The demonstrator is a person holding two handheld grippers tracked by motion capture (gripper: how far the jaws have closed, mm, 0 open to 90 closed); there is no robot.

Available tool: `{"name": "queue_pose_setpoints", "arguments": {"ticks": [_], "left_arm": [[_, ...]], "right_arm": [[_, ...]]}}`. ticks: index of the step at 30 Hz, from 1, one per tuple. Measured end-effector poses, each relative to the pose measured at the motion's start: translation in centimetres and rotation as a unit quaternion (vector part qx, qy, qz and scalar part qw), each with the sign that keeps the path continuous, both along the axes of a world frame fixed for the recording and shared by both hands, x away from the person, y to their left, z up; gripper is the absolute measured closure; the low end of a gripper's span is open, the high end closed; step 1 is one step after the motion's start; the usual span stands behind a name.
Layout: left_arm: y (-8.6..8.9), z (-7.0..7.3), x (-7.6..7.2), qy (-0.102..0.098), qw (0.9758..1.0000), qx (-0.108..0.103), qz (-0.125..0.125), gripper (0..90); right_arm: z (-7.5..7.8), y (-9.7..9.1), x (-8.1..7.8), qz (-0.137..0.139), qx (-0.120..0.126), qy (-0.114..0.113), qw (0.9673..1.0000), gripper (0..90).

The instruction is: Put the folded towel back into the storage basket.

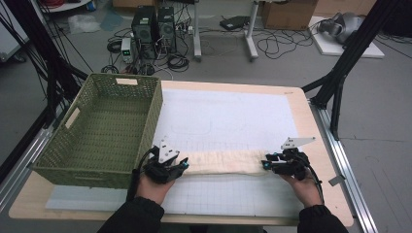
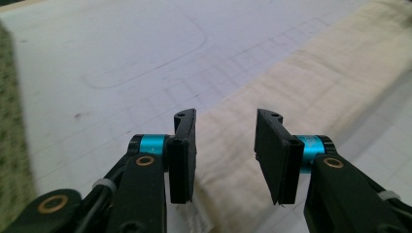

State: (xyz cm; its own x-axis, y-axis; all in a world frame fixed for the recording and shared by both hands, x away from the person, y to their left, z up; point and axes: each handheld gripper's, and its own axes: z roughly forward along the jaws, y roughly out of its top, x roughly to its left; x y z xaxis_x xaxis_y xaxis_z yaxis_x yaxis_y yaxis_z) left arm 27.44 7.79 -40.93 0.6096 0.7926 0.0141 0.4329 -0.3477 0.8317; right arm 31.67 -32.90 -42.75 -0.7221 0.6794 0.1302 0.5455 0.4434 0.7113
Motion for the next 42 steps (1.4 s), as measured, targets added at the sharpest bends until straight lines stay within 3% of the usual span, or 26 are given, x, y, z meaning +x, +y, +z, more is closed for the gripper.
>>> {"name": "queue_pose_setpoints", "arguments": {"ticks": [2,4,6,12,14,16,19,23,26,27,30,31,34,39,42], "left_arm": [[-0.7,-0.1,0.6,0.008,0.9995,-0.005,-0.031,58.1],[-1.8,-0.2,1.1,0.012,0.9983,0.012,-0.056,56.5],[-2.6,-0.2,1.5,0.018,0.9968,0.009,-0.077,53.9],[-5.2,0.2,2.7,0.016,0.9913,0.011,-0.130,55.1],[-5.8,0.3,3.0,0.013,0.9900,0.015,-0.139,55.5],[-6.6,0.5,3.5,0.021,0.9873,0.006,-0.157,56.0],[-7.7,0.5,3.9,0.024,0.9841,0.011,-0.176,55.4],[-9.1,0.4,4.7,0.028,0.9805,0.018,-0.194,53.4],[-10.2,0.0,5.5,0.045,0.9751,0.041,-0.213,52.3],[-10.7,-0.1,5.8,0.052,0.9722,0.052,-0.222,51.2],[-11.6,-0.2,6.3,0.057,0.9686,0.064,-0.233,47.2],[-12.0,-0.2,6.6,0.062,0.9655,0.074,-0.242,46.2],[-12.8,-0.1,7.1,0.064,0.9599,0.089,-0.258,45.3],[-14.5,0.0,7.6,0.082,0.9454,0.129,-0.288,38.3],[-15.2,-0.3,7.9,0.083,0.9431,0.144,-0.288,35.8]], "right_arm": [[-0.3,-0.1,0.3,-0.004,0.001,0.014,0.9999,55.8],[-0.6,-0.1,0.4,-0.003,0.006,0.023,0.9997,55.5],[-0.8,0.1,0.6,0.002,0.004,0.028,0.9996,56.5],[-1.3,1.0,1.0,0.032,0.009,0.041,0.9986,78.0],[-1.3,1.2,1.2,0.040,0.007,0.038,0.9984,79.8],[-1.2,1.5,1.5,0.044,0.004,0.036,0.9984,80.3],[-0.9,2.2,1.8,0.053,-0.005,0.029,0.9982,80.3],[-0.6,1.6,2.0,0.045,-0.012,0.024,0.9986,79.7],[-0.6,0.9,1.9,0.034,-0.004,0.021,0.9992,78.4],[-0.7,0.9,1.9,0.032,-0.005,0.024,0.9992,78.1],[-0.8,1.1,2.0,0.034,-0.012,0.022,0.9991,77.1],[-0.8,1.1,2.0,0.033,-0.012,0.023,0.9991,76.6],[-0.9,1.0,2.0,0.032,-0.011,0.025,0.9991,75.2],[-0.9,0.9,2.1,0.033,-0.010,0.024,0.9991,74.7],[-0.9,0.9,2.1,0.032,-0.010,0.025,0.9991,73.9]]}}
